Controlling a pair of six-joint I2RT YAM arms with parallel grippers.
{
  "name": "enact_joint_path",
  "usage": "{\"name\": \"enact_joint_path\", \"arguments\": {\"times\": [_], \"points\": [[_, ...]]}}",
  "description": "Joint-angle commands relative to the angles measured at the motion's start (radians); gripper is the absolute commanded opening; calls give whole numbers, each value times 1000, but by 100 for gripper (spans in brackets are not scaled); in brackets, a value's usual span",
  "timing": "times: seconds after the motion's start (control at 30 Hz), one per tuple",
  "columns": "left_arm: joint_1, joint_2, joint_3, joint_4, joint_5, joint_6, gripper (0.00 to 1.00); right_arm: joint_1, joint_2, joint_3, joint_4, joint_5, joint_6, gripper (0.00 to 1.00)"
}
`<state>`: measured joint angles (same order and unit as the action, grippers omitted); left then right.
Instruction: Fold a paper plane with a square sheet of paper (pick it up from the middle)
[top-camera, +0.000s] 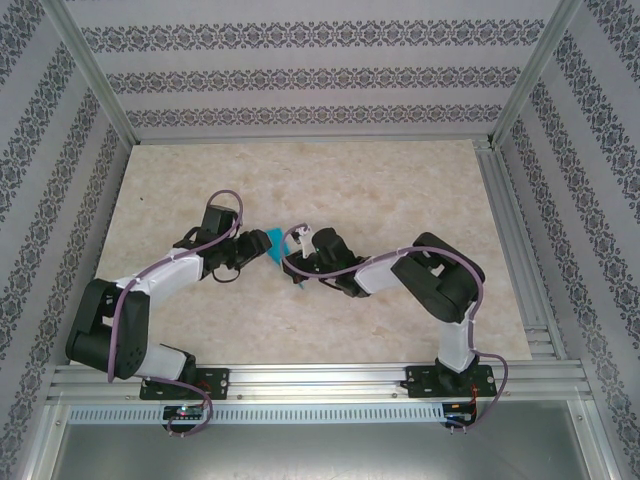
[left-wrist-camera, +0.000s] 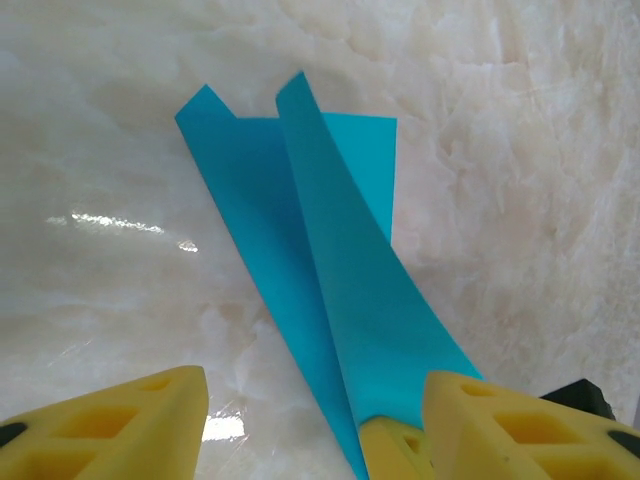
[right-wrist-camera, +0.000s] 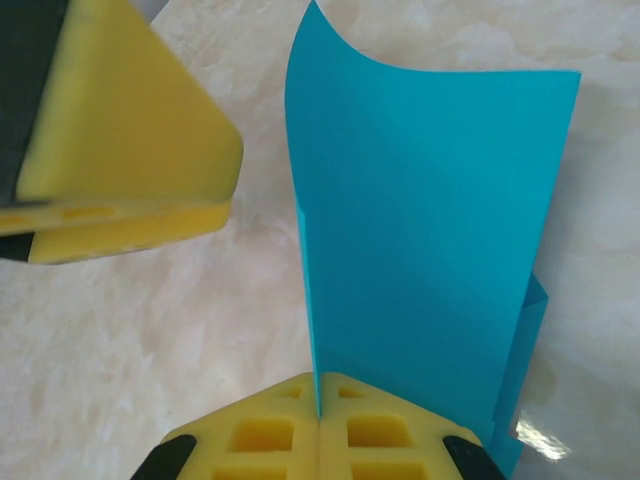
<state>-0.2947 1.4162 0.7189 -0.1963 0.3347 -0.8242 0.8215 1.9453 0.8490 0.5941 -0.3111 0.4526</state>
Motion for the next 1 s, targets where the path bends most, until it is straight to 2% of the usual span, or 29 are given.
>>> {"name": "enact_joint_path", "arguments": {"times": [0.0, 0.33, 0.63, 0.97], "points": [[9, -32, -13, 71, 6, 42, 56, -13, 34, 48, -9, -73, 76, 3], [9, 7, -25, 122, 39, 60, 46, -53, 77, 53, 53, -136, 222, 4], [9, 74, -13, 153, 97, 71, 38, -65, 119, 85, 20, -173, 241, 5], [7, 133, 20, 170, 136, 85, 35, -86, 150, 98, 28, -228, 274, 7]]}}
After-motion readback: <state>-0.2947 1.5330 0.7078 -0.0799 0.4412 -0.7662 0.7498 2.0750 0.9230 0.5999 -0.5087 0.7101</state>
